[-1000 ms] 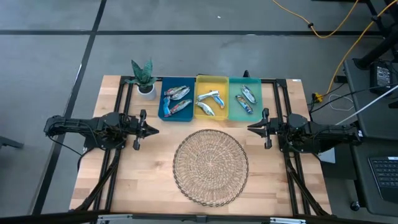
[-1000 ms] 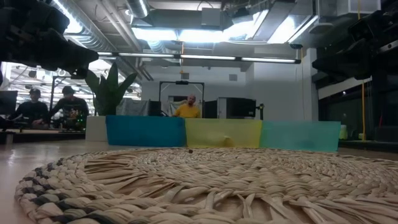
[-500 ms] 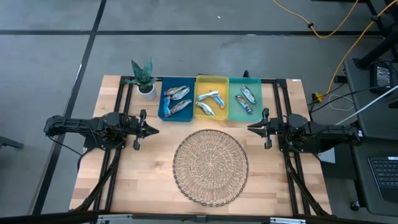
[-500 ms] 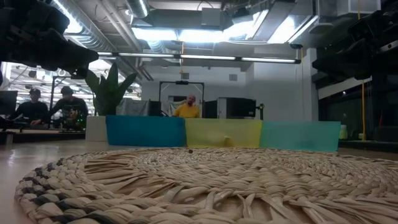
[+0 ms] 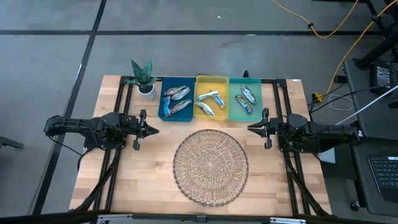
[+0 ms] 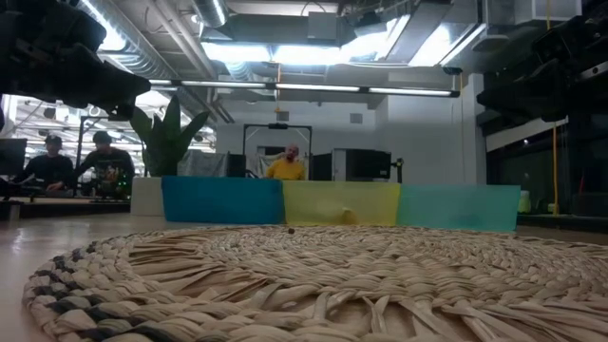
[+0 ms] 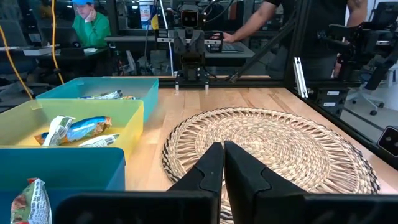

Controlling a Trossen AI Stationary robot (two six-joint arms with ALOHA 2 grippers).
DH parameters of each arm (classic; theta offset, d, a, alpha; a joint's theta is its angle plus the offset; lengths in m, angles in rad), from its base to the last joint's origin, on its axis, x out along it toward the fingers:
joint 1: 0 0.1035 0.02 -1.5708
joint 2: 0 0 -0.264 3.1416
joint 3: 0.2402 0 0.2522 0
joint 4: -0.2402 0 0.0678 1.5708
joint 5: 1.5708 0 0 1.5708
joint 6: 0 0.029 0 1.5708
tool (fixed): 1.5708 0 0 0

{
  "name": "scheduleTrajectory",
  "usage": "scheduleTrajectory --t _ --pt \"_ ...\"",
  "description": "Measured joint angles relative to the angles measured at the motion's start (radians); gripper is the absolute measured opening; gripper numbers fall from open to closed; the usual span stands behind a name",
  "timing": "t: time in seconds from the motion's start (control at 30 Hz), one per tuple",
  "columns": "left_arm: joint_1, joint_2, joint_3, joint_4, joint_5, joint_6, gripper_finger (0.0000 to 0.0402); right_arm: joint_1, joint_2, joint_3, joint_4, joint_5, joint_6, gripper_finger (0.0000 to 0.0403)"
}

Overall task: Pick and place Granola Bars by type
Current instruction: Return to Home Position

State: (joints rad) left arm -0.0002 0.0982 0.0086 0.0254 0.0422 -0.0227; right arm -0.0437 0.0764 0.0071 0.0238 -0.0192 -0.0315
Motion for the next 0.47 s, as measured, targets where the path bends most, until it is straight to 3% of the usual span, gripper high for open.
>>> scheduleTrajectory --t 0.47 --pt "0.0 0.0 0.0 0.0 0.0 0.0 0.0011 0.0 0.0 0.0 0.0 0.0 0.0 0.0048"
